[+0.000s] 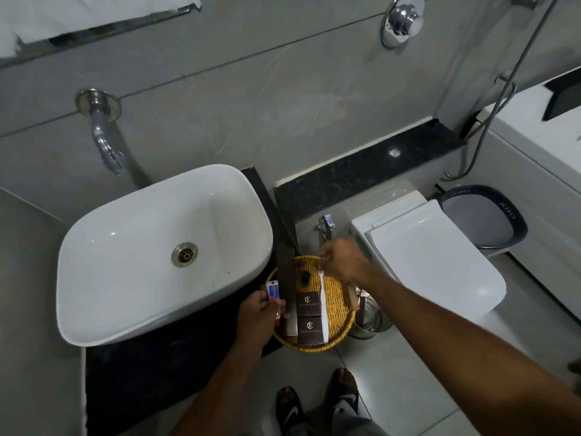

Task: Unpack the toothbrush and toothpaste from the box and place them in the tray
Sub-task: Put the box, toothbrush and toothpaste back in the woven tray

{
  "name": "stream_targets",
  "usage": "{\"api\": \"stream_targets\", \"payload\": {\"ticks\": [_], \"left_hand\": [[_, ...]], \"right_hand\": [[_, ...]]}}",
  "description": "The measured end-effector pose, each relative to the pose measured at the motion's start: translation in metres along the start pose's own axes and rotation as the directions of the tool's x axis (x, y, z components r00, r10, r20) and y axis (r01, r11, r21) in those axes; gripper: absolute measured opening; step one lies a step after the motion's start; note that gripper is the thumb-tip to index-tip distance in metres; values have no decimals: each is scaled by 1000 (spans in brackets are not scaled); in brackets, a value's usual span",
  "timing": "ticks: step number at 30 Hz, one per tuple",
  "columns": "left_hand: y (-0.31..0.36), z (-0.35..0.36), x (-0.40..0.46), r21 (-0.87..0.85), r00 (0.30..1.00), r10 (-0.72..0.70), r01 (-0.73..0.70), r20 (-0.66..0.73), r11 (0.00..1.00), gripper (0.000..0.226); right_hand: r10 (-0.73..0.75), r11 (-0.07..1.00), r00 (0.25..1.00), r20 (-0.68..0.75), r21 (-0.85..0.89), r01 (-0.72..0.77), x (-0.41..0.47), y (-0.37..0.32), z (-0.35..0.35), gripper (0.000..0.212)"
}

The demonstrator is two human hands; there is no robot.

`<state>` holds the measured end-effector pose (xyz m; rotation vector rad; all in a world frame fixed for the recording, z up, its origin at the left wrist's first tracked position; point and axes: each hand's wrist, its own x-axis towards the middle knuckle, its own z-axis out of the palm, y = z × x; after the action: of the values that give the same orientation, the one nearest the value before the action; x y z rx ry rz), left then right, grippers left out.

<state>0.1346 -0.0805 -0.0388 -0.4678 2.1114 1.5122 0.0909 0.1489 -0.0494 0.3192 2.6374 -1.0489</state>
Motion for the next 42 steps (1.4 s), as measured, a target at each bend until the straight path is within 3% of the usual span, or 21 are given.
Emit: {"api": "stream_targets", "payload": {"ticks": [5,7,10,14,16,19,22,25,27,29,30,31,33,36,39,42], "left_hand": [[17,13,-3,-18,1000,3,-3,11,1000,18],[27,24,-4,-2,1000,26,-26,8,1000,15],[39,42,-3,-18,1000,28,-28,-3,999,18],[42,56,-3,-96,998,-51,47,-40,994,23],[41,60,-3,-126,995,-82,75,-51,989,22],[37,64,-5,-208,992,-123,120,0,971,23],[33,66,-5,-171,992,-114,123,61,977,18],[30,62,-7,-68,998,-43,46,50,997,22],[26,55,-9,170,986,163,-159,-13,973,29],[19,47,-11,438,892,453,-409,5,801,28],[15,43,-11,537,832,553,-487,46,689,29],[13,40,-8,619,794,600,-522,101,586,34],[8,34,1,725,783,580,-532,226,437,51],[1,25,10,778,782,506,-554,364,297,67],[-6,20,11,800,780,468,-558,415,221,81],[-11,18,14,823,789,445,-540,424,175,69]], "right_hand": [[87,953,973,-213,303,-19,-35,2,-3,15],[150,897,976,-160,437,-66,-54,-1,1,15],[195,770,980,47,612,-182,-81,-3,11,11],[221,381,946,238,871,-308,-99,-3,21,9],[244,256,931,272,908,-332,-102,-3,23,12],[270,150,923,273,935,-320,-104,-2,21,19],[298,206,932,204,940,-271,-103,-1,10,12],[333,482,937,101,836,-262,-97,2,-11,4],[271,754,962,23,617,-227,-87,7,-29,8],[123,960,990,66,246,-136,-72,9,-46,11],[59,995,986,155,65,-70,-63,7,-51,12],[25,996,968,251,-94,-2,-54,4,-54,10],[2,936,923,385,-325,134,-37,-3,-52,6],[16,855,877,481,-461,237,-16,-13,-34,22],[16,775,901,434,-574,263,-3,-14,-12,24],[-44,728,924,380,-621,290,3,-12,2,25]]}}
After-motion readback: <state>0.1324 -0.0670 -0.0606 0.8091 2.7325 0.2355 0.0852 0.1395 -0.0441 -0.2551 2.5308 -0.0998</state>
